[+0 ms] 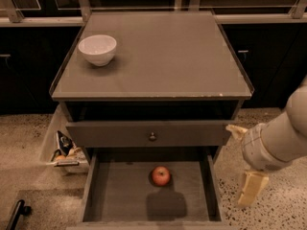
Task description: Pick apple from middle drawer and place on counter
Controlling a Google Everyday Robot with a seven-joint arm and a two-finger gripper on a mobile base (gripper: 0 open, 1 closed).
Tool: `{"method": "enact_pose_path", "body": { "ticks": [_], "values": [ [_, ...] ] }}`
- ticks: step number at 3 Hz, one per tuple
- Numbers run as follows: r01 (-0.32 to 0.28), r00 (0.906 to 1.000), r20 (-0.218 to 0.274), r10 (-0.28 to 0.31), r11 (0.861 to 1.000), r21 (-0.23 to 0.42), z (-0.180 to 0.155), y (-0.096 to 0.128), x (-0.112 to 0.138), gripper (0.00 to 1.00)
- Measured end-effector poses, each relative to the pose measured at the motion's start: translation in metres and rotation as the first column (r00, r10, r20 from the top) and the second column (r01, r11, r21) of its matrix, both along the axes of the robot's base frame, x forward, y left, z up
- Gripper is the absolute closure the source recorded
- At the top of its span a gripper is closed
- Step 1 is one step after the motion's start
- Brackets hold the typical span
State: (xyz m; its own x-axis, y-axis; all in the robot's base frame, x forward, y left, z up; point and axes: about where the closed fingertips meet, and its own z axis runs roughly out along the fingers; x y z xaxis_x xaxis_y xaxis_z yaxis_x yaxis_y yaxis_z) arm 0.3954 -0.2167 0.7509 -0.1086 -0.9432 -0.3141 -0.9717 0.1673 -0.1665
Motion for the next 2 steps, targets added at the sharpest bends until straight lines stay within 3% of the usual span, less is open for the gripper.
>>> {"method": "enact_pose_path", "body": {
  "ticks": [1,2],
  "values": [
    [-0.092,0.9955,0.023,0.092,0.996,-0.008,-0.0208,0.0126,-0.0095,0.00],
    [-0.092,0.9955,0.023,0.092,0.996,-0.008,-0.0211,0.0126,-0.0095,0.00]
  ]
}}
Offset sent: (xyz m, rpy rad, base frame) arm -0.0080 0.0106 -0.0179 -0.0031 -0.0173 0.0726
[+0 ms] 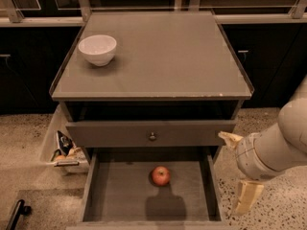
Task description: Pick apple from middle drawer and place on counter
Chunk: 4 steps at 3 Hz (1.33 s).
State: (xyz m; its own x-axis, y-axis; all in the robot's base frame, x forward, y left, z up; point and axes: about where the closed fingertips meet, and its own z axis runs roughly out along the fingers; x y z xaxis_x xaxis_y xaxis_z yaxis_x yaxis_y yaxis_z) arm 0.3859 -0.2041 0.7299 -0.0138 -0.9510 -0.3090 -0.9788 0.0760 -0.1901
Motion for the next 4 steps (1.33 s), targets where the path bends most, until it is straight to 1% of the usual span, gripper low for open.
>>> {"method": "enact_pose_path", "body": {
  "ticks": [1,2,3,4],
  "values": [
    [-0.008,0.9995,0.029,0.008,1.000,-0.009,-0.015,0.003,0.005,0.00],
    [-0.068,0.9917,0.107,0.072,0.997,-0.037,-0.053,0.013,0.017,0.00],
    [-0.116,0.9752,0.185,0.121,0.993,-0.036,-0.081,0.021,0.034,0.00],
    [-0.152,0.9536,0.256,0.159,0.987,-0.046,-0.095,0.028,0.050,0.00]
  ]
}}
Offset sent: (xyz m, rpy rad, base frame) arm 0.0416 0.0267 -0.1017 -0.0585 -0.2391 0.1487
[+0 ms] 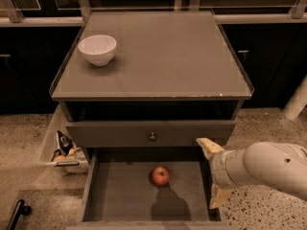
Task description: Pick apple from middle drawer and place on counter
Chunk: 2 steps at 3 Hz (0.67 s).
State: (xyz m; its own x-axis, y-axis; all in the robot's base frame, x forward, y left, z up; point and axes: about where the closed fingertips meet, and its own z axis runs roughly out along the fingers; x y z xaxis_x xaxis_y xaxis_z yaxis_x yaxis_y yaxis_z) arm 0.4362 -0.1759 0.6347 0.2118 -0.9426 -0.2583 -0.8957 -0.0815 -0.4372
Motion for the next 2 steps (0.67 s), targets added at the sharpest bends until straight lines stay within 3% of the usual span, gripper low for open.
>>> {"method": "enact_pose_path", "body": {
  "ticks": [1,2],
  "values": [
    [0.000,1.0000,0.000,0.000,1.000,0.000,0.000,0.000,0.000,0.00],
    [0.036,0.9988,-0.035,-0.033,0.996,0.079,-0.025,0.013,0.006,0.00]
  ]
}}
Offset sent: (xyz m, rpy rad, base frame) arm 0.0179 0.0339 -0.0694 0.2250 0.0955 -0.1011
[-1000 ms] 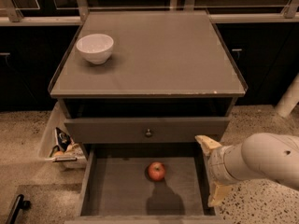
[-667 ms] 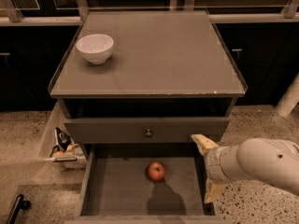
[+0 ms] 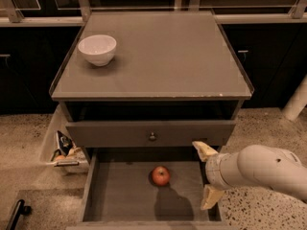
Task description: Pick apple from middle drawer and place on counter
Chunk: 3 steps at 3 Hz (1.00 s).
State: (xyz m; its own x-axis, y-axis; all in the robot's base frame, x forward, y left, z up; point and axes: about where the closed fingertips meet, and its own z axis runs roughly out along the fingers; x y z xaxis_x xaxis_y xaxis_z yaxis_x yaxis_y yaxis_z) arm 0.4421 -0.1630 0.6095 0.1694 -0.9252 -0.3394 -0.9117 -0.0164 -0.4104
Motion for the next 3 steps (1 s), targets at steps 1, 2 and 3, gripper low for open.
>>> {"method": "enact_pose_path", "body": {
  "ticks": [1,2,3],
  "values": [
    [0.010,0.9993,-0.038,-0.007,0.996,0.091,-0.022,0.022,0.008,0.00],
    [0.017,0.9976,-0.069,-0.005,0.984,0.178,-0.035,0.040,0.016,0.00],
    [0.029,0.9952,-0.098,-0.007,0.973,0.228,-0.046,0.050,0.020,0.00]
  ]
}}
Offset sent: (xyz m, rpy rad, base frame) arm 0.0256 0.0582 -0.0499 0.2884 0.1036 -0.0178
